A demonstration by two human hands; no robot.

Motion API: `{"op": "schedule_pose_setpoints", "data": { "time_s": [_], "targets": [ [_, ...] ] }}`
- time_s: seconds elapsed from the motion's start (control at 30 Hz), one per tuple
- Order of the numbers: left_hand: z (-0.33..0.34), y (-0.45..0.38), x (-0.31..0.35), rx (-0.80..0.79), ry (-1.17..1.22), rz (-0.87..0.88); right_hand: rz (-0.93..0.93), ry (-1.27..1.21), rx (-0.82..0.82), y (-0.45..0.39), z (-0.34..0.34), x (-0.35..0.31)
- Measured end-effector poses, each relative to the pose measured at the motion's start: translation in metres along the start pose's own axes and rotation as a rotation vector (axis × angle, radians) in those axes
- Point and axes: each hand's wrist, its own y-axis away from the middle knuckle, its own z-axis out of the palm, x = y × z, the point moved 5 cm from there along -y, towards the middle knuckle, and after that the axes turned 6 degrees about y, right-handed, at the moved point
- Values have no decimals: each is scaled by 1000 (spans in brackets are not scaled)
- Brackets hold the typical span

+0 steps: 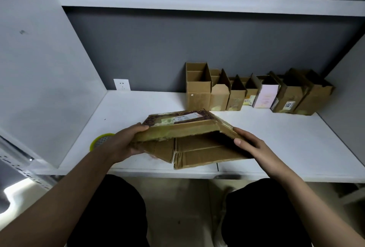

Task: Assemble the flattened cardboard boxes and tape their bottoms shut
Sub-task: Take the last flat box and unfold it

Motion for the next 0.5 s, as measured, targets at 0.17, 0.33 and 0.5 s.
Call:
{"op": "schedule_pose_setpoints", "data": {
  "time_s": [0.17,0.33,0.5],
  "targets": [
    [22,-4,-2,-62,95,-59,116,-179,40,-4,7,1],
    [45,-15,1,-55,178,47,206,-335,112,-16,8,-4],
    [72,-18,5,-96,-290,103,300,-359,197,-27,2,-11]
  ]
}}
